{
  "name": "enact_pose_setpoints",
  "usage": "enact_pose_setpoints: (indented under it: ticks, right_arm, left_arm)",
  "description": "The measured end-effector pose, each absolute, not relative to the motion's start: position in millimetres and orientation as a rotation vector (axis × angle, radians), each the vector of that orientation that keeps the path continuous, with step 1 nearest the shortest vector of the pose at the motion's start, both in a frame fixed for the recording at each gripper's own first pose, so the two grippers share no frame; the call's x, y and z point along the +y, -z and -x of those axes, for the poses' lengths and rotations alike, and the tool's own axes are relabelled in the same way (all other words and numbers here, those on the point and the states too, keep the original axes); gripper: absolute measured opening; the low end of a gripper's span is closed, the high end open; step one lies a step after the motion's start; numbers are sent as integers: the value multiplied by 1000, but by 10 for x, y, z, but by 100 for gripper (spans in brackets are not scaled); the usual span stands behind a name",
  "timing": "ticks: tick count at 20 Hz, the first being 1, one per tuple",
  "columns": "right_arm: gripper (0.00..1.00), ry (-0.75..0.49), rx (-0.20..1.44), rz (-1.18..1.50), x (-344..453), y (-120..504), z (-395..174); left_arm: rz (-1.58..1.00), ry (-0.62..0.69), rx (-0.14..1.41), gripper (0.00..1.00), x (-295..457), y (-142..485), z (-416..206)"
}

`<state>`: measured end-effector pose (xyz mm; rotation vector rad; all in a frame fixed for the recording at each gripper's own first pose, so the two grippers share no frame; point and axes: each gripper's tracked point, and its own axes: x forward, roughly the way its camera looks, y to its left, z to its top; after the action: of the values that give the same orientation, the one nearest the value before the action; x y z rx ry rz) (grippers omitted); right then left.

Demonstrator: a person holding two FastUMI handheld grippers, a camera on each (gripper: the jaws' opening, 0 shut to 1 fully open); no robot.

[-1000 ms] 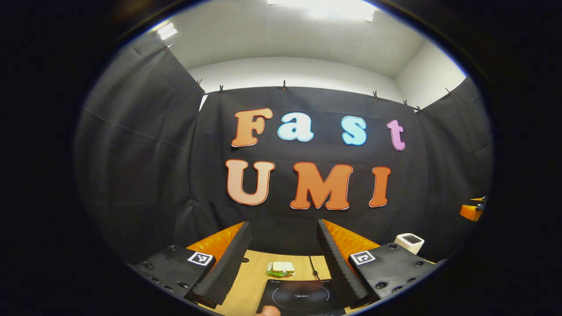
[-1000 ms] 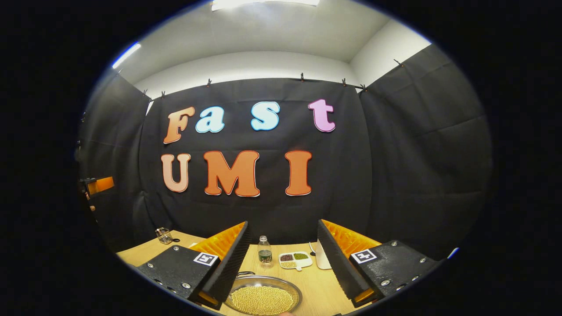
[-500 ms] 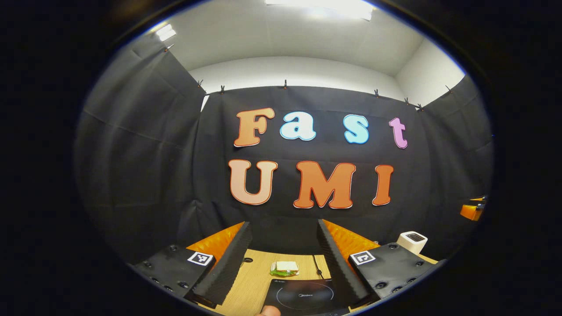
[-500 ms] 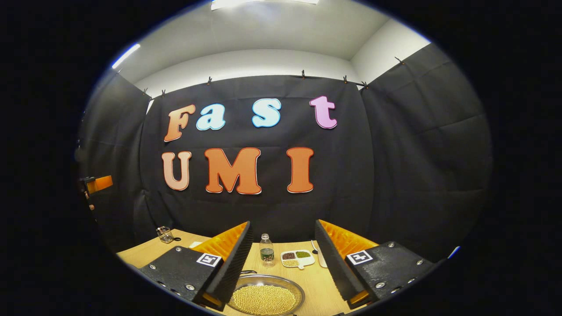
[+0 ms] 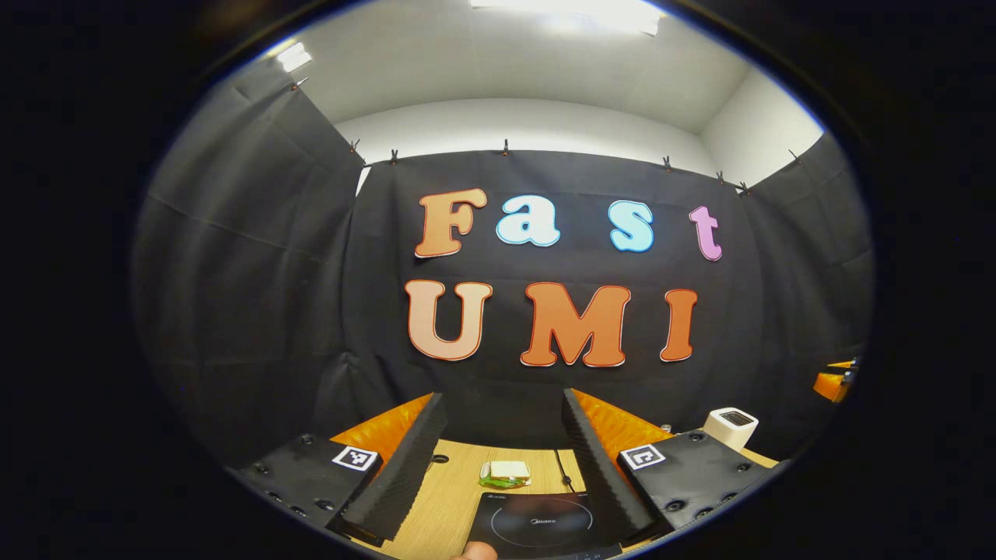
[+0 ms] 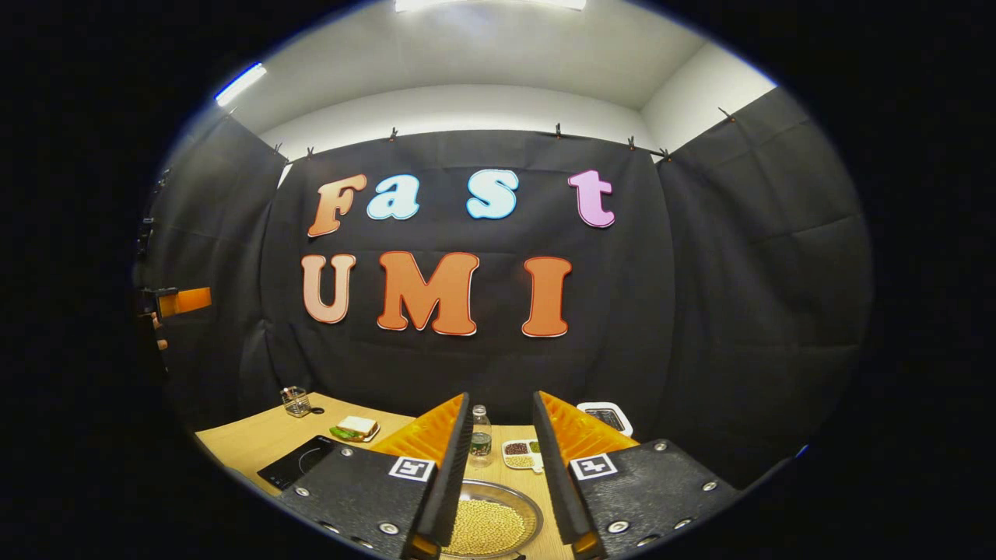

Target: First push the handle of the pot to place it horizontally, then grasp the pot with both hands and set it on the induction cooktop.

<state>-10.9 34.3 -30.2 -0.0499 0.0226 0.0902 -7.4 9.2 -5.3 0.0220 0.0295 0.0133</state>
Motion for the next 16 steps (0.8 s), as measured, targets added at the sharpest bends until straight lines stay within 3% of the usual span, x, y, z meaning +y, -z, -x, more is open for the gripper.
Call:
enact_pose_setpoints:
  ticks: [1, 4, 13, 16]
  right_arm:
    - [45, -102, 28, 54, 384, 345, 135]
    - [30, -125, 43, 72, 457, 468, 231]
    - [2, -132, 81, 86, 521, 907, 471]
    - [0, -144, 123, 68, 529, 1117, 539]
  left_arm:
    - [-24, -15, 27, 99, 96, 54, 77]
    - [-24, -14, 15, 99, 118, 16, 82]
    - [-14, -22, 6, 99, 209, -5, 152]
    - [-13, -23, 6, 99, 228, 15, 177]
